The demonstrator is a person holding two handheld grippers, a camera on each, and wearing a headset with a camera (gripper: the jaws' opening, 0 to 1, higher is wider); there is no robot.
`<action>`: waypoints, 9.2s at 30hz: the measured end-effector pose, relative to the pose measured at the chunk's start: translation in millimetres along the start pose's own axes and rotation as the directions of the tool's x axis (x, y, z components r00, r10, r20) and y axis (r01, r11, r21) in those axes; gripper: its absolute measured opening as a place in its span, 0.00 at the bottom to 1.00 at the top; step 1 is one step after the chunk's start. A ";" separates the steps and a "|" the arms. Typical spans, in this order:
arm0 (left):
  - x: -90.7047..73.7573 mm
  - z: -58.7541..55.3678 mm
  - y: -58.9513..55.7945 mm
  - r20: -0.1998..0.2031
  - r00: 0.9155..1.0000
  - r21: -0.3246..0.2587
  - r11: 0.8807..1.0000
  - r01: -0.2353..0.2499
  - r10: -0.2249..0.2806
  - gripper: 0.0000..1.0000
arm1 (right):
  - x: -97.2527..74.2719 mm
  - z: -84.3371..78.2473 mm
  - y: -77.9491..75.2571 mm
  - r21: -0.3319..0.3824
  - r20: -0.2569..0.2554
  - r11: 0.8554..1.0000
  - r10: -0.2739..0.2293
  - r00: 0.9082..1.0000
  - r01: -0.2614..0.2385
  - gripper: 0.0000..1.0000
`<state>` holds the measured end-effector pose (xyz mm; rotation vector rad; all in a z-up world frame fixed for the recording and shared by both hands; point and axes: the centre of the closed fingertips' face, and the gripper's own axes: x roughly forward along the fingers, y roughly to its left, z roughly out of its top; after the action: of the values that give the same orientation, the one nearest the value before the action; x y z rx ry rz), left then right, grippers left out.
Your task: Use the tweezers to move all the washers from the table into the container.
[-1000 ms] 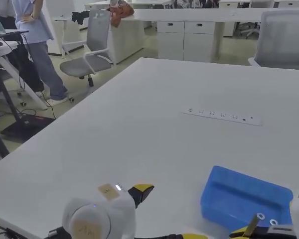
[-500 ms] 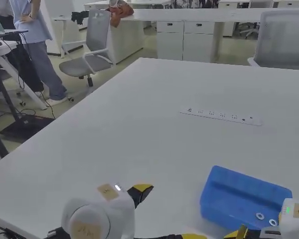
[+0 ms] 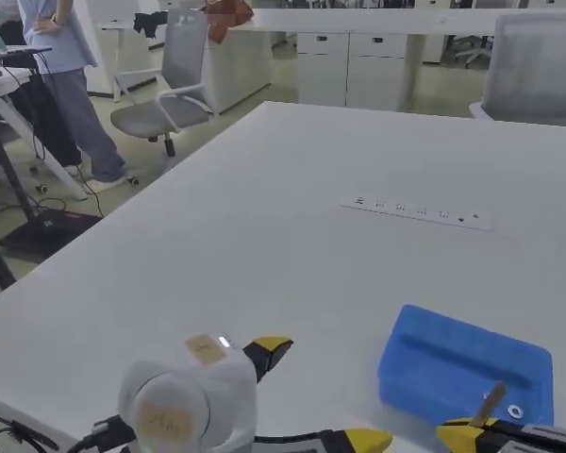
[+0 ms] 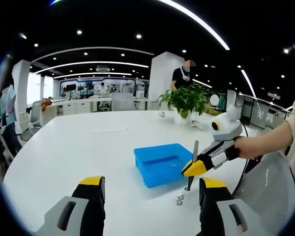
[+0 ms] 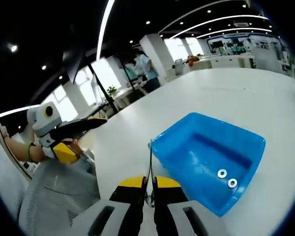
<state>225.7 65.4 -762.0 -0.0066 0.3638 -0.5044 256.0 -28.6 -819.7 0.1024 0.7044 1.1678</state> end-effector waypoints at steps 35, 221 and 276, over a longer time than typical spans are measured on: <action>-0.9 3.7 -2.1 0.017 1.000 -0.006 1.000 0.008 -0.008 0.80 | -6.0 79.7 -52.1 0.052 0.106 0.994 -0.096 0.990 0.091 0.03; -0.2 0.8 -1.6 0.006 1.000 -0.011 1.000 0.014 -0.014 0.78 | 7.2 79.5 -6.7 -0.322 0.089 0.946 -0.013 0.996 0.041 0.03; -1.9 1.8 0.0 0.010 1.000 -0.012 1.000 0.003 -0.003 0.78 | 40.5 60.7 -53.7 -0.215 -0.031 0.975 -0.061 0.998 0.053 0.04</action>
<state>224.7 66.1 -759.6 -0.0212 0.3572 -0.5047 341.4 1.2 -813.3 -0.1201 0.6059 1.1861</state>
